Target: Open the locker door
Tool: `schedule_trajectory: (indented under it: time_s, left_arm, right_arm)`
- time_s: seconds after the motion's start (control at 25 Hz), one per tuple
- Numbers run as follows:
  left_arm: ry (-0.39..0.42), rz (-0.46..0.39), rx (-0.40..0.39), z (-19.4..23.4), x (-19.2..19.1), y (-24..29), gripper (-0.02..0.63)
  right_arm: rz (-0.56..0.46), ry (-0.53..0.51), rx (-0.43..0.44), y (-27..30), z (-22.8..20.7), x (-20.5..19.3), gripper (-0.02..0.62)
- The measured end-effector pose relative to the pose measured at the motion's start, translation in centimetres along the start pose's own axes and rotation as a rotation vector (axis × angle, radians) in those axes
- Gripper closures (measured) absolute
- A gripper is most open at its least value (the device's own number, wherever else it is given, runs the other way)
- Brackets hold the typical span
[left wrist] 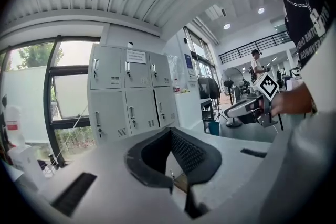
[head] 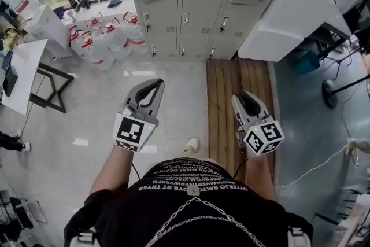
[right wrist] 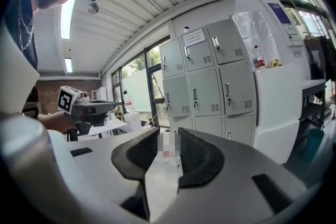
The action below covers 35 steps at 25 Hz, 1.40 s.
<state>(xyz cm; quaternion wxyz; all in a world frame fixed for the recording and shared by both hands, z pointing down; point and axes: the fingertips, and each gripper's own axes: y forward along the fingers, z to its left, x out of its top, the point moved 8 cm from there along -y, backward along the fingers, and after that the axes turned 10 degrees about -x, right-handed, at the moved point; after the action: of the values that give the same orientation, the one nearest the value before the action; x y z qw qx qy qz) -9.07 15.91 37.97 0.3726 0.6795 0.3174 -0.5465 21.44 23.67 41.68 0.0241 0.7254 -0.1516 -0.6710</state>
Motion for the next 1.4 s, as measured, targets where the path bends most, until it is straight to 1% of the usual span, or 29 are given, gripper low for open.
schedule_trajectory:
  time_s: [0.12,0.28,0.4,0.48,0.6,0.72,0.84,0.92,1.04,1.12,1.4]
  left_arm:
    - [0.001,0.016,0.026,0.1,0.5,1.5,0.603]
    - [-0.013,0.022,0.133,0.7,0.9,1.3,0.603]
    - [-0.022,0.045,0.201,0.6,0.8,0.5,0.603]
    - [-0.027,0.068,0.226,0.4,0.7,0.0,0.603]
    - [-0.025,0.095,0.241,0.1,0.6,-0.3,0.603]
    - [-0.027,0.108,0.239,-0.3,0.3,0.0,0.603]
    - [-0.019,0.121,0.213,-0.6,0.0,1.1,0.603]
    - [-0.004,0.112,0.211,-0.2,0.2,2.1,0.603]
    - [0.002,0.076,0.200,0.8,0.8,3.6,0.603]
    - [0.002,0.063,0.176,1.4,0.8,4.8,0.603]
    - [-0.026,0.062,0.083,3.4,-0.1,8.9,0.603]
  right_arm:
    - [-0.010,0.003,0.036,1.5,-1.9,1.0,0.491]
    - [-0.025,-0.015,0.093,3.1,-3.8,2.3,0.491]
    - [-0.026,-0.011,0.128,4.3,-4.6,2.5,0.491]
    - [-0.022,-0.002,0.147,4.9,-4.6,2.6,0.491]
    - [-0.015,0.001,0.168,5.7,-4.3,2.4,0.491]
    - [0.002,0.018,0.187,6.0,-4.2,1.5,0.489]
    - [0.010,0.035,0.183,5.6,-4.6,0.8,0.489]
    - [0.004,0.048,0.164,5.6,-5.2,0.7,0.489]
    - [0.002,0.056,0.136,5.8,-6.0,0.8,0.489]
    - [0.001,0.053,0.125,6.0,-6.3,1.0,0.489]
    - [0.011,0.046,0.093,7.9,-7.2,2.0,0.489]
